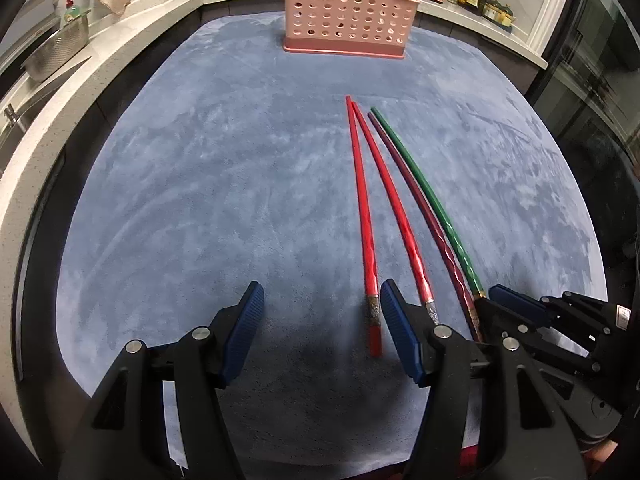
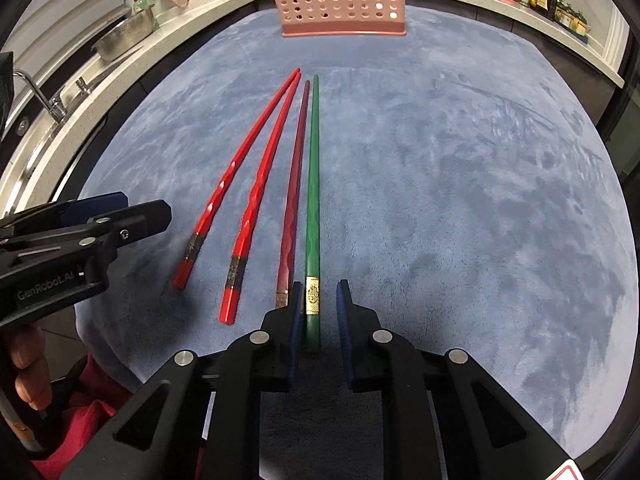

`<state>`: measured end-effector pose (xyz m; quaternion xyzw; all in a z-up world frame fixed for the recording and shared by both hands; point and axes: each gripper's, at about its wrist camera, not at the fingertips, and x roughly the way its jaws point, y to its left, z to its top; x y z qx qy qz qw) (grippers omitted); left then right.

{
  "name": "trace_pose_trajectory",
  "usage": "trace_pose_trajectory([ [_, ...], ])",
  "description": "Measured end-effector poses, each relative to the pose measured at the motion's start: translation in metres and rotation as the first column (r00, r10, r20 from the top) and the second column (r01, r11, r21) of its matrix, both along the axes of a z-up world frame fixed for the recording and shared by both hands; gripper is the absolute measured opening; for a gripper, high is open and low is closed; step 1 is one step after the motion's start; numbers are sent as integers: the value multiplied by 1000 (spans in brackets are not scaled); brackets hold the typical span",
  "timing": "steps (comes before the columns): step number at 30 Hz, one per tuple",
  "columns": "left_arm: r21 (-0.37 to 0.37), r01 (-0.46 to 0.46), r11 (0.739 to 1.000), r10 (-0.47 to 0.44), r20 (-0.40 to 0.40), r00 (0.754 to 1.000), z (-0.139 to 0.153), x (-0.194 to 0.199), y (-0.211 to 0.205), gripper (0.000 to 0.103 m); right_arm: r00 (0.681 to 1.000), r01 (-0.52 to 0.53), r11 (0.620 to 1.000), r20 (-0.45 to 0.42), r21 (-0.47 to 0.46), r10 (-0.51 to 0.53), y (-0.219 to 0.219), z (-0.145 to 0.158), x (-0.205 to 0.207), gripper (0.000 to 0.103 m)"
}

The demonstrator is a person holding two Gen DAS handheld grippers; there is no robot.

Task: Organize utensils
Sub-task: 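Move both open tools back to the chopsticks on the mat, then grasp a red chopstick with the left tool while the right tool grasps the green chopstick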

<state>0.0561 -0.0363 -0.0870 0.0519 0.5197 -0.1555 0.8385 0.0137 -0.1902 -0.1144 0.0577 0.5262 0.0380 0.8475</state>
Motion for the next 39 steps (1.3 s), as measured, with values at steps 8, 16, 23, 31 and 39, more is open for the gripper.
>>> trace_pose_trajectory([
  [8,2,31,1000,-31,-40,999,-9,-2,-7,57,1000,25,1000,1,15,-25,-7,-1,-1,8],
  [16,-15,27,1000,-29,-103,994,-24,1,-7,49,1000,26,1000,1,16,-26,-6,-1,-1,8],
  [23,-21,55,998,-57,-102,993,-26,-1,-10,30,1000,26,1000,1,15,-26,-6,-1,-1,8],
  [31,-44,97,994,-101,-102,990,-24,-5,-15,7,1000,28,999,1,18,-28,-7,-1,-1,8],
  [39,-61,60,996,-63,-43,997,-4,-4,-6,7,998,45,998,37,32,-46,-12,13,-1,8],
])
